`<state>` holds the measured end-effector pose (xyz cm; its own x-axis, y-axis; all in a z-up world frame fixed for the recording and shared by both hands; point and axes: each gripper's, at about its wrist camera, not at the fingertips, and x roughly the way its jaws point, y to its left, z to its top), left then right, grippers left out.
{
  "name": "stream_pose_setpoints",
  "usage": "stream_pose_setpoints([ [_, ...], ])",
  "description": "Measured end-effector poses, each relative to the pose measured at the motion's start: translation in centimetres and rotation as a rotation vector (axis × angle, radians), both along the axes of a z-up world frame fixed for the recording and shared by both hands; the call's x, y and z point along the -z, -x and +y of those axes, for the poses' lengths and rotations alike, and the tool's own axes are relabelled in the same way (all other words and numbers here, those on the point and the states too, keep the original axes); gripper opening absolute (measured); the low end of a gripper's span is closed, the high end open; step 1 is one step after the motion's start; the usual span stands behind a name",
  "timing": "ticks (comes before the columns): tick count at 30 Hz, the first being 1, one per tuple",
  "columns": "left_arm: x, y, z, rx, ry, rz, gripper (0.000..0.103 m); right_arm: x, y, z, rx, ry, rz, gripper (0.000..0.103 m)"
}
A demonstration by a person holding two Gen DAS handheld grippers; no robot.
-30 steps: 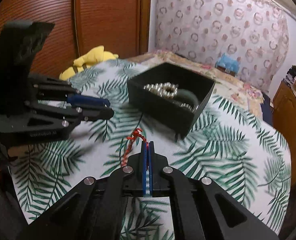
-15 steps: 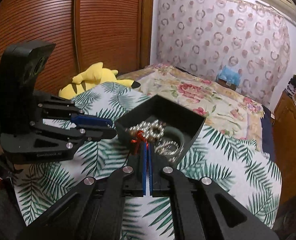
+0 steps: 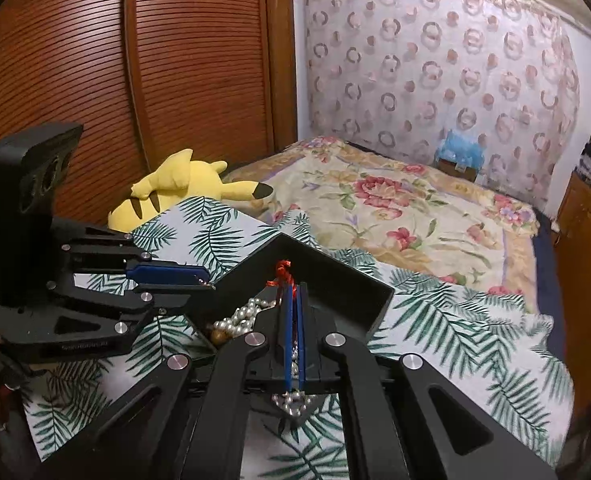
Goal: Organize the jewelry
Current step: 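Drop the red bracelet into the box with the right gripper while the left grasps the gold charm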
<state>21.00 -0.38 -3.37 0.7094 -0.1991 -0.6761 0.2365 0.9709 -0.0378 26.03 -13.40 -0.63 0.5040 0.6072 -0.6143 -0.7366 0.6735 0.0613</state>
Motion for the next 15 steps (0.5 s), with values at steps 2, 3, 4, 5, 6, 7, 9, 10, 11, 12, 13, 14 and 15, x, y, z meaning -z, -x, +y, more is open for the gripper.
stream_pose_setpoints([
  [2, 0.2, -0.8, 0.0, -0.002, 0.001, 0.007, 0.014, 0.7, -0.7, 0.4, 0.008, -0.006, 0.012, 0.004],
  [3, 0.4, -1.1, 0.0, -0.004, 0.001, 0.009, 0.014, 0.9, -1.0, 0.5, 0.012, -0.007, 0.015, 0.004],
  [4, 0.5, -1.3, 0.0, -0.007, 0.003, 0.014, 0.014, 1.1, -1.2, 0.5, 0.014, -0.008, 0.022, 0.004],
  [5, 0.7, -1.6, 0.1, -0.009, 0.008, 0.020, 0.014, 1.4, -1.4, 0.6, 0.016, -0.007, 0.028, 0.004],
  [6, 0.8, -1.9, 0.0, -0.010, 0.012, 0.023, 0.014, 1.6, -1.5, 0.6, 0.022, -0.004, 0.030, 0.004],
  [7, 0.9, -2.1, 0.0, -0.012, 0.011, 0.023, 0.014, 1.7, -1.5, 0.5, 0.025, -0.003, 0.032, 0.004],
  [9, 1.1, -2.3, 0.0, -0.024, 0.005, 0.022, 0.014, 1.8, -1.4, 0.2, 0.034, -0.003, 0.032, 0.004],
  [10, 1.1, -2.4, 0.0, -0.026, 0.008, 0.022, 0.014, 1.9, -1.2, 0.1, 0.039, -0.004, 0.032, 0.004],
  [11, 1.1, -2.4, -0.1, -0.027, 0.010, 0.021, 0.014, 1.8, -1.1, -0.2, 0.042, -0.004, 0.032, 0.004],
  [12, 1.1, -2.4, -0.2, -0.034, 0.010, 0.023, 0.014, 1.9, -0.9, -0.4, 0.047, -0.004, 0.031, 0.004],
  [13, 1.0, -2.3, -0.2, -0.037, 0.008, 0.021, 0.016, 1.8, -0.7, -0.7, 0.053, -0.005, 0.030, 0.004],
  [14, 1.0, -2.2, -0.3, -0.041, 0.003, 0.018, 0.024, 1.8, -0.3, -1.0, 0.063, -0.009, 0.031, 0.005],
  [15, 0.8, -2.0, -0.4, -0.048, -0.005, 0.011, 0.036, 1.8, 0.0, -1.3, 0.073, -0.011, 0.030, 0.005],
])
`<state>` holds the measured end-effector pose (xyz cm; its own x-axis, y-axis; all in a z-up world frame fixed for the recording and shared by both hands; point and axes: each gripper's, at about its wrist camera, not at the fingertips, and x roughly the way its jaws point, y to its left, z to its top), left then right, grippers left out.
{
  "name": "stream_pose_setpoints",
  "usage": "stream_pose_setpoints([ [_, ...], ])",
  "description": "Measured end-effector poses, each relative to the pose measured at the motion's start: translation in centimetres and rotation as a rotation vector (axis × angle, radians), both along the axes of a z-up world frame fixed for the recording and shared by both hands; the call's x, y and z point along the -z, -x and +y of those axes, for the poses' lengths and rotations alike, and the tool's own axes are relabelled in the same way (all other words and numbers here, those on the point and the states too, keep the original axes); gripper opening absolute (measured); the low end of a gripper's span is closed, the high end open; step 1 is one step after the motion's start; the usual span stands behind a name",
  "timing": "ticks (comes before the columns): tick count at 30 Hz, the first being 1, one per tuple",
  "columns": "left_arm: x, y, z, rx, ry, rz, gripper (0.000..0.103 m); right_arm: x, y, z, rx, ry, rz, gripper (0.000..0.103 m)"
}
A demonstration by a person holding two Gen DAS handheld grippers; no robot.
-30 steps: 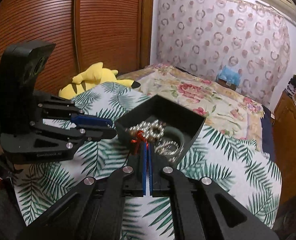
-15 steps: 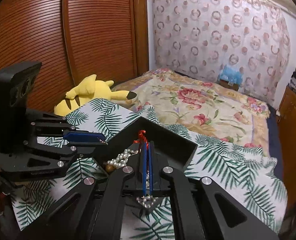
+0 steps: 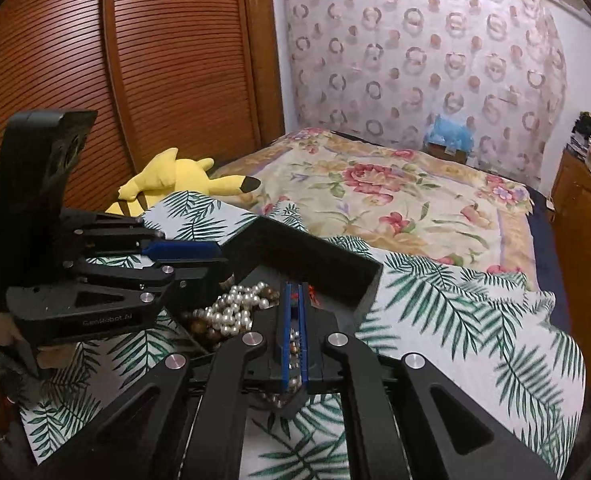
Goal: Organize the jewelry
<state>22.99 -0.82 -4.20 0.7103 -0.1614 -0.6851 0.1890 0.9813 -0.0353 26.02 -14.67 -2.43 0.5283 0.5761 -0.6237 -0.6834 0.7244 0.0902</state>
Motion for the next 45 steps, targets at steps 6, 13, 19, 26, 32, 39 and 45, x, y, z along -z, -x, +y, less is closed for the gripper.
stream_pose_setpoints([
  [6, -0.4, 2.1, 0.0, -0.026, -0.004, -0.020, 0.064, 0.3, 2.4, -1.5, 0.078, 0.005, -0.014, 0.005],
  [13, -1.2, 5.8, 0.1, -0.071, -0.008, -0.048, 0.084, -0.3, 5.6, -3.2, 0.156, -0.023, -0.046, 0.034],
  [19, -1.8, 9.1, 0.0, -0.114, -0.010, -0.080, 0.095, -1.5, 8.8, -4.4, 0.238, -0.049, -0.101, 0.074],
  [26, -2.7, 12.4, 0.2, -0.190, -0.022, -0.123, 0.095, -2.8, 12.7, -6.0, 0.324, -0.087, -0.172, 0.101],
  [32, -3.0, 14.2, 0.3, -0.203, -0.025, -0.136, 0.095, -2.8, 14.6, -6.6, 0.361, -0.095, -0.182, 0.101],
  [39, -3.1, 15.4, 0.2, -0.200, -0.026, -0.154, 0.095, -2.9, 15.2, -6.9, 0.386, -0.103, -0.186, 0.101],
  [45, -3.7, 15.7, 0.0, -0.197, -0.017, -0.169, 0.095, -2.8, 15.3, -7.1, 0.398, -0.102, -0.188, 0.101],
])
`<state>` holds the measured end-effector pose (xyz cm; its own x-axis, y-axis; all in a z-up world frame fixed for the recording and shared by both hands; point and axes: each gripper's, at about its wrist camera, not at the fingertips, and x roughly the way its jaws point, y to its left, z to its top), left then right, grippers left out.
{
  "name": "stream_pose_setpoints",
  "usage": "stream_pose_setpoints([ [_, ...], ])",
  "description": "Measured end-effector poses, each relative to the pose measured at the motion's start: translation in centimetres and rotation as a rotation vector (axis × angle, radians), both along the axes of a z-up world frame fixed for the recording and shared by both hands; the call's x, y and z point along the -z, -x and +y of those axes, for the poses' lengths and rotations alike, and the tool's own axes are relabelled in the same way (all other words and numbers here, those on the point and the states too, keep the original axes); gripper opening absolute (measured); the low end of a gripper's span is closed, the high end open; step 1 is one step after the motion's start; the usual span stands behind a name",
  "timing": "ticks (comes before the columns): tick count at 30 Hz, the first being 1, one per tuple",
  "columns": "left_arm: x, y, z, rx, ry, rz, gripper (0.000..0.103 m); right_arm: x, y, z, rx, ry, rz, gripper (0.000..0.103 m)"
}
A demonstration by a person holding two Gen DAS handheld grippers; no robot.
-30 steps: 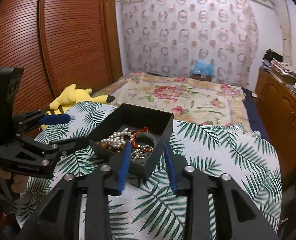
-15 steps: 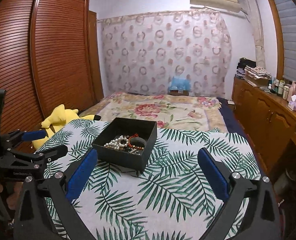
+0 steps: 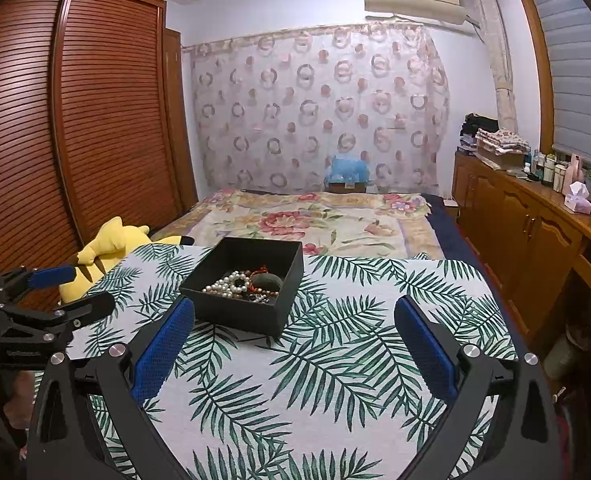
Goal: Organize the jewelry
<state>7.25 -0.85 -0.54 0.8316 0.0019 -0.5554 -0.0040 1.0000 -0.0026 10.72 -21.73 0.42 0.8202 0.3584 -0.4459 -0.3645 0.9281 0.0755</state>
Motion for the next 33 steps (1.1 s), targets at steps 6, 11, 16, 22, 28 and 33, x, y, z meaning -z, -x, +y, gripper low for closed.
stream_pose_setpoints([
  [6, -0.04, 0.27, -0.12, -0.014, 0.000, -0.016, 0.095, 0.37, -0.08, -0.19, 0.009, -0.007, 0.012, 0.101],
  [11, -0.04, 0.31, -0.06, -0.016, -0.001, -0.017, 0.095, 0.46, -0.05, -0.20, 0.009, -0.008, 0.013, 0.101],
  [16, -0.03, 0.32, 0.01, -0.015, 0.000, -0.016, 0.095, 0.47, -0.06, -0.25, 0.008, -0.010, 0.013, 0.101],
  [22, -0.05, 0.31, -0.06, -0.014, 0.000, -0.017, 0.095, 0.44, -0.05, -0.26, 0.008, -0.008, 0.012, 0.101],
  [28, -0.08, 0.28, -0.25, -0.012, 0.000, -0.016, 0.095, 0.60, 0.02, -0.31, 0.009, -0.006, 0.010, 0.101],
  [33, -0.07, 0.28, -0.26, -0.013, 0.000, -0.017, 0.095, 0.63, 0.02, -0.32, 0.009, -0.007, 0.010, 0.101],
])
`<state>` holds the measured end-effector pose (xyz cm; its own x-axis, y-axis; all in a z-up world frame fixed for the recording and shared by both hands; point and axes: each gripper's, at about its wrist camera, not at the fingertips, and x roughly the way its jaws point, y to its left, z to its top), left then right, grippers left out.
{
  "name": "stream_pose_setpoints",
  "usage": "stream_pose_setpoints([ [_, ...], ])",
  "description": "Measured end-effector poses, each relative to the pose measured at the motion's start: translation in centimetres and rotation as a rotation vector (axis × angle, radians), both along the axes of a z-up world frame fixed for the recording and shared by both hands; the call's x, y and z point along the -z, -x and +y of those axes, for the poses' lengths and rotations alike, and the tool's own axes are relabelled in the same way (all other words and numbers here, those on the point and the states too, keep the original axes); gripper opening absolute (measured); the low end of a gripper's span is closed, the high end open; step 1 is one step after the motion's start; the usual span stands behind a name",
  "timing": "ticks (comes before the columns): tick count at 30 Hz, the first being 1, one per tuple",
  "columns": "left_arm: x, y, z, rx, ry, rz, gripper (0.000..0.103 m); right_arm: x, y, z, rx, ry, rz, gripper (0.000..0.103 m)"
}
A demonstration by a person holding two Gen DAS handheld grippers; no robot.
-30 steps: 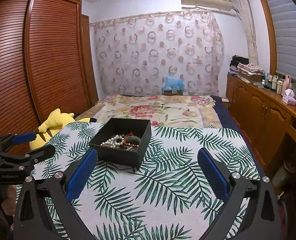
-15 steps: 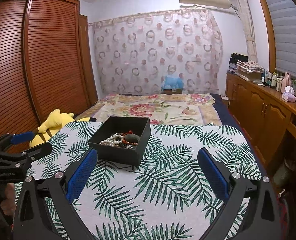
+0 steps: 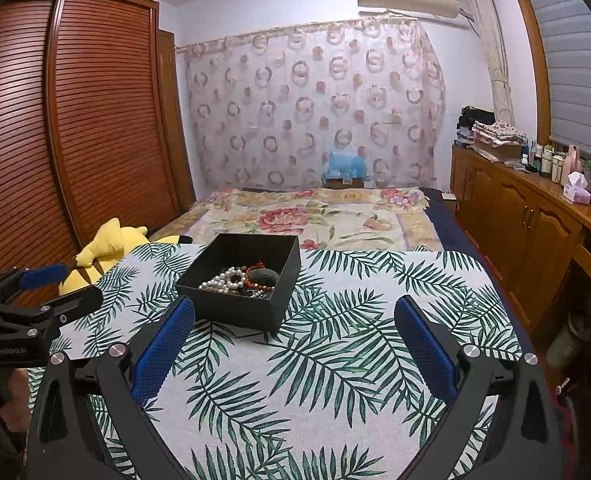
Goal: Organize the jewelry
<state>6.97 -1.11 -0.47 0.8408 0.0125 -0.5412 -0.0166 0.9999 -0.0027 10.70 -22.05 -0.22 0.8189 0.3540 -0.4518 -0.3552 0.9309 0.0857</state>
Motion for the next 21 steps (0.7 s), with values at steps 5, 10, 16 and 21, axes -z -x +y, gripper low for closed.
stream_pose_setpoints([
  [5, 0.00, 0.01, 0.04, 0.000, 0.001, 0.000, 0.095, 0.00, -0.02, -0.04, 0.000, -0.001, 0.001, 0.101],
  [10, -0.09, 0.01, -0.20, 0.002, 0.002, -0.002, 0.095, 0.01, -0.02, -0.05, 0.000, 0.001, -0.002, 0.101],
  [16, -0.07, 0.03, -0.16, 0.002, 0.002, -0.002, 0.095, -0.03, -0.03, -0.09, 0.000, -0.002, 0.000, 0.101],
  [21, -0.02, 0.02, -0.16, 0.002, 0.001, -0.001, 0.095, 0.03, -0.02, -0.06, -0.002, -0.003, -0.001, 0.101],
])
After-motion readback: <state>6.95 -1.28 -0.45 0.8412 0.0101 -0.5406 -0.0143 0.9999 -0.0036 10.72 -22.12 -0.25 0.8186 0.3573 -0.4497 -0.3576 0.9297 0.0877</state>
